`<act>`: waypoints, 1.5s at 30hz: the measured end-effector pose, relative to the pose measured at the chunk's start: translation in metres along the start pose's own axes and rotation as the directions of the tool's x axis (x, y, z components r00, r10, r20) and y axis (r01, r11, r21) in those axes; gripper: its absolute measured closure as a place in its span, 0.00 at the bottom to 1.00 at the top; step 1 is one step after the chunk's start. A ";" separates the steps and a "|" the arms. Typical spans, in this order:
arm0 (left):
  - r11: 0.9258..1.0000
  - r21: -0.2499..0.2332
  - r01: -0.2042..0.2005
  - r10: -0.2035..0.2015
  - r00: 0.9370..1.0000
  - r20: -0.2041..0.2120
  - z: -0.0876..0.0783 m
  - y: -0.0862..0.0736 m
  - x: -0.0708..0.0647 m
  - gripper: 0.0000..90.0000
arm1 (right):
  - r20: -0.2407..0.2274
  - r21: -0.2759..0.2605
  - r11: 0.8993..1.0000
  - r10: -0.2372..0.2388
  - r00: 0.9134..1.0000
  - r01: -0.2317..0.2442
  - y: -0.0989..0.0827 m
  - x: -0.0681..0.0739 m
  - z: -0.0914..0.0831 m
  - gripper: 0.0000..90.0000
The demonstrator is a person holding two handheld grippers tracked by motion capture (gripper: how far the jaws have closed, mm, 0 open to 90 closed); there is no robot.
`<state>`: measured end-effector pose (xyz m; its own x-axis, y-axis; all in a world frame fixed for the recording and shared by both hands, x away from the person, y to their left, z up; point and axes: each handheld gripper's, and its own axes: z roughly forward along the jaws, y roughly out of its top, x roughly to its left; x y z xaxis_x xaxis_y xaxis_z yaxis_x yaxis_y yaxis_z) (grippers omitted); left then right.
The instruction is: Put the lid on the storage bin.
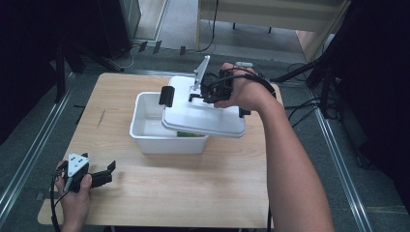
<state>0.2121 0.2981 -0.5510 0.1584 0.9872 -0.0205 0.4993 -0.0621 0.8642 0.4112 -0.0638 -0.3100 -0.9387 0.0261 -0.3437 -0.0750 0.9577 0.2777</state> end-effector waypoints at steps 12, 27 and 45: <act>1.000 -0.001 0.000 0.000 1.000 0.003 0.000 0.000 0.000 0.01 | -0.032 -0.016 0.999 -0.042 0.999 0.041 0.043 0.004 0.022 0.94; 1.000 -0.001 0.001 -0.001 1.000 0.008 0.000 0.000 0.001 0.01 | -0.073 -0.010 0.998 -0.061 0.995 0.061 0.080 0.007 0.052 0.94; 1.000 -0.001 0.005 -0.005 1.000 0.011 0.000 0.000 0.001 0.01 | -0.090 0.026 0.996 -0.077 0.993 0.080 0.091 0.013 0.068 0.94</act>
<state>0.2126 0.2989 -0.5510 0.1651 0.9858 -0.0300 0.4991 -0.0573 0.8646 0.4152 0.0429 -0.3500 -0.9566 -0.0734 -0.2820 -0.1407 0.9639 0.2261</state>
